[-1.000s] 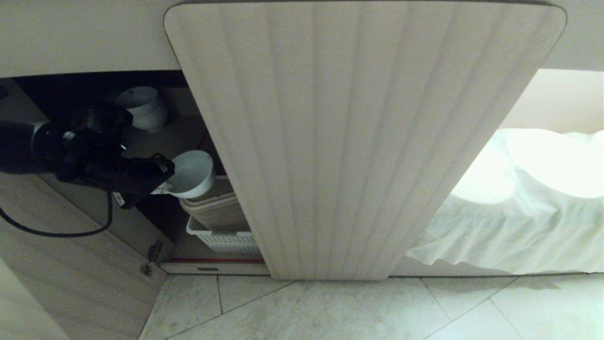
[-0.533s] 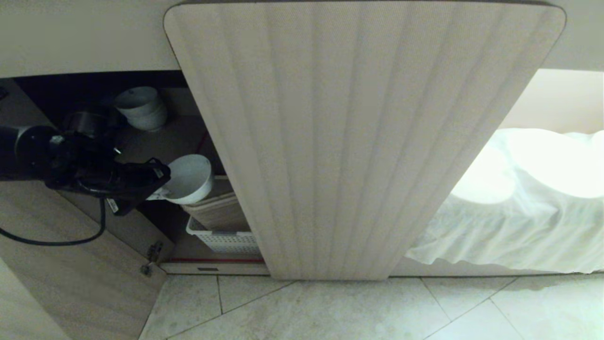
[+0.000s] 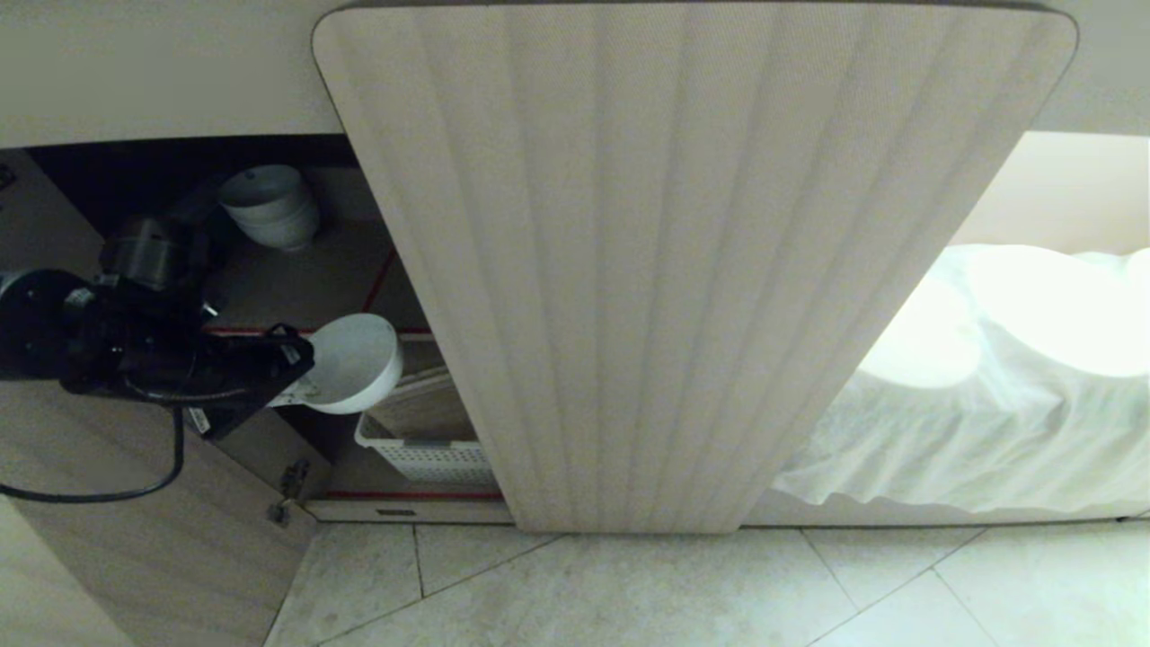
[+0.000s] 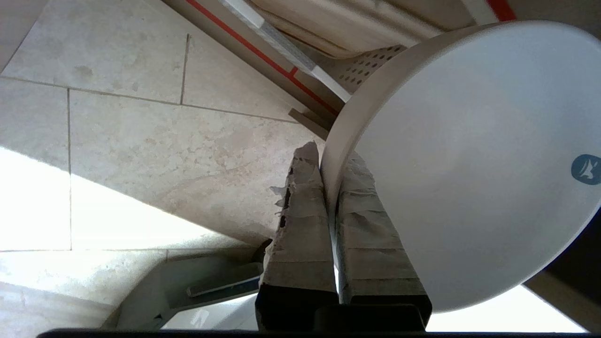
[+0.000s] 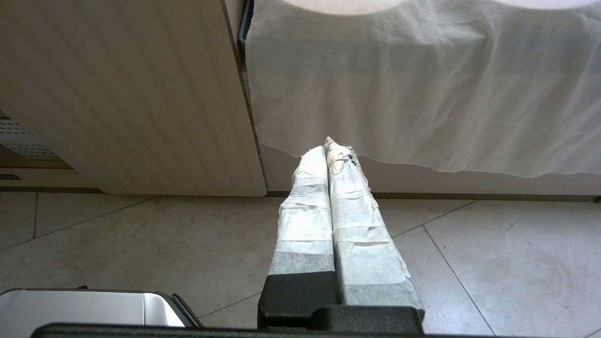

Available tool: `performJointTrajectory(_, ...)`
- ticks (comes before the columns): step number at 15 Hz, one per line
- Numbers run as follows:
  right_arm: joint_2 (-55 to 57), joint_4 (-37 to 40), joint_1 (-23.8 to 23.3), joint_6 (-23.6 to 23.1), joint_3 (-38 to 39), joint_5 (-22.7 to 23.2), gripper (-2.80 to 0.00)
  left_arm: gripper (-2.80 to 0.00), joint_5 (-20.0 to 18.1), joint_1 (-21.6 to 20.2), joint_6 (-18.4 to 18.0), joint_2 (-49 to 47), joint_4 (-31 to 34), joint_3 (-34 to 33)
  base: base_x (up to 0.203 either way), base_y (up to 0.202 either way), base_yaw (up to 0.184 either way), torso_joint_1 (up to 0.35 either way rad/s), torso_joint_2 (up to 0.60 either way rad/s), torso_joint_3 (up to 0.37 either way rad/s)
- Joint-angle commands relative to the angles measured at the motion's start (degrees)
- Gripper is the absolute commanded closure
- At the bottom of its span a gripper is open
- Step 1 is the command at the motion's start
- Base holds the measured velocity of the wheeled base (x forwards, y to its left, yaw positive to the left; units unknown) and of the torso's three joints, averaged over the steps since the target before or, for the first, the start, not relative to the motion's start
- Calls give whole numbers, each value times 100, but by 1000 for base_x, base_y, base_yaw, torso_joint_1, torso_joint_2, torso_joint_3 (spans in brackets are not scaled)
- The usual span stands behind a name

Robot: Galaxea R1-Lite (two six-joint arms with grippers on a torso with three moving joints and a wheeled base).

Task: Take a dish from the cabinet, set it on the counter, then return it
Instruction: Place it on the table

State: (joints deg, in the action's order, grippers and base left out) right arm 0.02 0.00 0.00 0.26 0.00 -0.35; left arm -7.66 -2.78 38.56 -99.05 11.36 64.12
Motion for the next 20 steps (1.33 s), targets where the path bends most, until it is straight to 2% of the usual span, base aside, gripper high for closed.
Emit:
performJointTrajectory(1, -2, 0, 0, 0, 0, 0, 0, 0, -8, 5, 20, 220, -98, -315, 0, 0, 0, 0, 0, 0)
performJointTrajectory(10, -2, 0, 0, 0, 0, 0, 0, 0, -100, 326, -49, 945, -117, -1154, 0, 0, 0, 0, 0, 0)
performJointTrajectory(13, -2, -1, 0, 0, 0, 0, 0, 0, -107, 339, -328, 1247, -141, -1639, 0, 0, 0, 0, 0, 0)
performJointTrajectory(17, -2, -3, 3, 0, 0, 0, 0, 0, -129, 364, -455, 1683, -194, -2303, 0, 0, 0, 0, 0, 0)
performJointTrajectory(20, -2, 0, 0, 0, 0, 0, 0, 0, -241, 374, -772, 2216, -196, -2984, 0, 0, 0, 0, 0, 0)
